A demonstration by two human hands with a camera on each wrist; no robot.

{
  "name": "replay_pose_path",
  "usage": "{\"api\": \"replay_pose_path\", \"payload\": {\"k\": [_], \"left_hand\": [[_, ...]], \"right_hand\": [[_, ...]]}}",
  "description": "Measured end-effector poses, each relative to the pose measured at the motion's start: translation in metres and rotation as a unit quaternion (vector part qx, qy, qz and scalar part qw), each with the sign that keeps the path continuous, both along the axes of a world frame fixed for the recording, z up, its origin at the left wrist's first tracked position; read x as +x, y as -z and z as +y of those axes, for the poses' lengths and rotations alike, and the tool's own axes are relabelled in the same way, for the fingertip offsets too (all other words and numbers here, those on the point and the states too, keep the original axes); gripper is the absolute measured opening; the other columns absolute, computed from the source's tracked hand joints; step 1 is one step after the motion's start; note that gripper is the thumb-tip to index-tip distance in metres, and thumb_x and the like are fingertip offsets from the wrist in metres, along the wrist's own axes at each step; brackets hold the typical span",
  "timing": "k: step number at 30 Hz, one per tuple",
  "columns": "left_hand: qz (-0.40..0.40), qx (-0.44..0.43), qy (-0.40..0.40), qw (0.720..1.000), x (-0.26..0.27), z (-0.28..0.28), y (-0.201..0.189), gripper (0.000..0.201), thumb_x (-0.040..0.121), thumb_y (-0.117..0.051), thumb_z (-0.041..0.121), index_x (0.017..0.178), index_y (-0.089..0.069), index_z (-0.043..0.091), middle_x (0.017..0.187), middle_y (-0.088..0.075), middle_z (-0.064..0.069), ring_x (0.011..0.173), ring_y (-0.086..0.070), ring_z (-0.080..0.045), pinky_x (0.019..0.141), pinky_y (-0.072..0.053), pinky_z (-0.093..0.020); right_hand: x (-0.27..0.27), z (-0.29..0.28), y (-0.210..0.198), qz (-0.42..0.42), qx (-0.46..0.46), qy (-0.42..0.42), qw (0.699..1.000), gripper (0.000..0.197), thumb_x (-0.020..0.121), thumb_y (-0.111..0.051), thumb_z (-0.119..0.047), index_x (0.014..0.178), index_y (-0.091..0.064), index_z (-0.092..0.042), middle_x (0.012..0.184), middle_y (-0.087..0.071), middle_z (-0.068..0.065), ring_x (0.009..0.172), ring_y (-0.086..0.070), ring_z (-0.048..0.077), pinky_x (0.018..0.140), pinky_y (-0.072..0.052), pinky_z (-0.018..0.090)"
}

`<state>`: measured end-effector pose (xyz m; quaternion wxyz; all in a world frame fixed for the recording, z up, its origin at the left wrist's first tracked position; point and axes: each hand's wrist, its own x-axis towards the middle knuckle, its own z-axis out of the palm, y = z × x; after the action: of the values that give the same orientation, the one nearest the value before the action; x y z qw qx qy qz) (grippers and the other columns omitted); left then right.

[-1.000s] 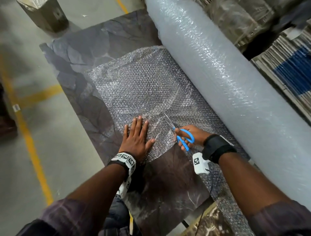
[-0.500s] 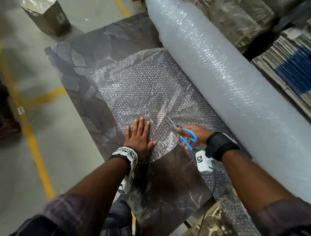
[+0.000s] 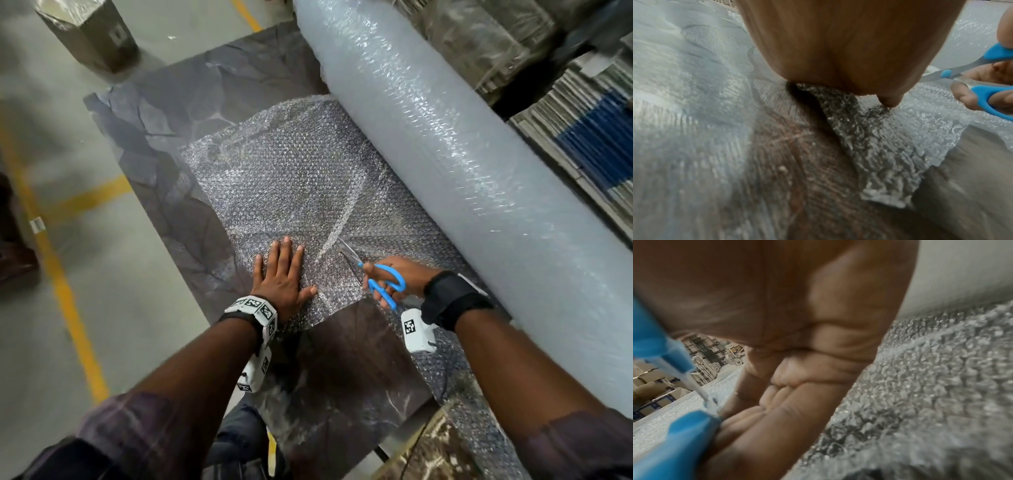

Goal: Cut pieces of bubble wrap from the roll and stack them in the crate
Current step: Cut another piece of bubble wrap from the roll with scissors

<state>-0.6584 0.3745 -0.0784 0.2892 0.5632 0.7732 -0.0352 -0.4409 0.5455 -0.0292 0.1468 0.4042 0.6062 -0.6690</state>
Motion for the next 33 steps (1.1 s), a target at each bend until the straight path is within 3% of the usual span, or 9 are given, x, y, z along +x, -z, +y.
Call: {"api": "replay_pose_path", "payload": {"k": [9, 14, 17, 21, 25, 27, 30, 33], "left_hand": [[0.002, 0.003, -0.001, 1.0, 0.0, 0.0, 0.002, 0.085, 0.093, -0.026, 0.069, 0.152, 0.02, 0.028, 0.155, 0.035, 0.0, 0.142, 0.034, -0.022, 0.115, 0.018, -0.052], [0.01, 0.003, -0.006, 1.0, 0.0, 0.001, 0.006, 0.086, 0.092, -0.027, 0.069, 0.151, 0.02, 0.029, 0.155, 0.036, 0.001, 0.143, 0.033, -0.022, 0.114, 0.018, -0.052], [0.012, 0.003, -0.004, 1.0, 0.0, 0.0, 0.006, 0.086, 0.092, -0.027, 0.069, 0.151, 0.02, 0.028, 0.155, 0.036, 0.001, 0.143, 0.032, -0.022, 0.114, 0.017, -0.052], [0.008, 0.006, -0.003, 1.0, 0.0, 0.001, 0.007, 0.086, 0.093, -0.027, 0.069, 0.151, 0.02, 0.028, 0.155, 0.036, 0.0, 0.143, 0.033, -0.023, 0.114, 0.018, -0.052], [0.01, 0.007, -0.001, 1.0, 0.0, 0.0, 0.007, 0.085, 0.093, -0.026, 0.069, 0.151, 0.021, 0.028, 0.154, 0.037, 0.0, 0.142, 0.034, -0.022, 0.114, 0.018, -0.053], [0.011, 0.007, -0.001, 1.0, 0.001, -0.001, 0.008, 0.085, 0.093, -0.026, 0.069, 0.151, 0.021, 0.028, 0.154, 0.037, 0.0, 0.142, 0.034, -0.022, 0.115, 0.017, -0.053], [0.015, 0.009, -0.004, 1.0, 0.001, 0.0, 0.008, 0.085, 0.093, -0.027, 0.069, 0.152, 0.02, 0.028, 0.155, 0.036, 0.0, 0.142, 0.034, -0.022, 0.115, 0.016, -0.054], [0.015, 0.006, -0.002, 1.0, 0.0, 0.001, 0.009, 0.086, 0.092, -0.027, 0.069, 0.151, 0.021, 0.028, 0.155, 0.036, 0.0, 0.142, 0.033, -0.022, 0.115, 0.015, -0.054]], "right_hand": [[-0.024, -0.001, 0.006, 0.011, 0.001, 0.043, 0.999, 0.097, 0.054, -0.074, -0.08, 0.096, -0.064, 0.008, 0.074, -0.064, 0.021, 0.059, -0.063, 0.029, 0.06, -0.057, 0.036], [-0.035, -0.001, 0.007, 0.017, 0.02, 0.044, 0.999, 0.101, 0.056, -0.07, -0.079, 0.099, -0.062, 0.012, 0.071, -0.065, 0.019, 0.056, -0.064, 0.027, 0.055, -0.056, 0.032], [-0.042, -0.002, 0.008, 0.019, 0.026, 0.062, 0.998, 0.091, 0.062, -0.07, -0.07, 0.097, -0.062, 0.013, 0.069, -0.063, 0.019, 0.053, -0.062, 0.026, 0.054, -0.054, 0.033], [-0.044, -0.006, 0.014, 0.022, 0.043, 0.1, 0.994, 0.066, 0.066, -0.077, -0.057, 0.085, -0.065, 0.005, 0.062, -0.063, 0.017, 0.046, -0.059, 0.024, 0.049, -0.051, 0.029], [-0.045, -0.012, 0.018, 0.023, 0.059, 0.123, 0.99, 0.054, 0.065, -0.079, -0.052, 0.08, -0.064, -0.002, 0.06, -0.063, 0.015, 0.044, -0.057, 0.022, 0.049, -0.048, 0.029], [-0.045, -0.013, 0.019, 0.025, 0.061, 0.119, 0.991, 0.064, 0.062, -0.079, -0.059, 0.083, -0.064, -0.001, 0.061, -0.064, 0.015, 0.045, -0.058, 0.022, 0.051, -0.048, 0.032], [-0.05, -0.013, 0.016, 0.029, 0.02, 0.128, 0.991, 0.094, 0.047, -0.08, -0.074, 0.088, -0.061, 0.008, 0.062, -0.061, 0.018, 0.047, -0.059, 0.023, 0.05, -0.052, 0.031], [-0.061, -0.009, 0.006, 0.032, -0.011, 0.118, 0.992, 0.1, 0.039, -0.081, -0.077, 0.088, -0.059, 0.007, 0.061, -0.055, 0.019, 0.044, -0.055, 0.023, 0.045, -0.05, 0.028]]}}
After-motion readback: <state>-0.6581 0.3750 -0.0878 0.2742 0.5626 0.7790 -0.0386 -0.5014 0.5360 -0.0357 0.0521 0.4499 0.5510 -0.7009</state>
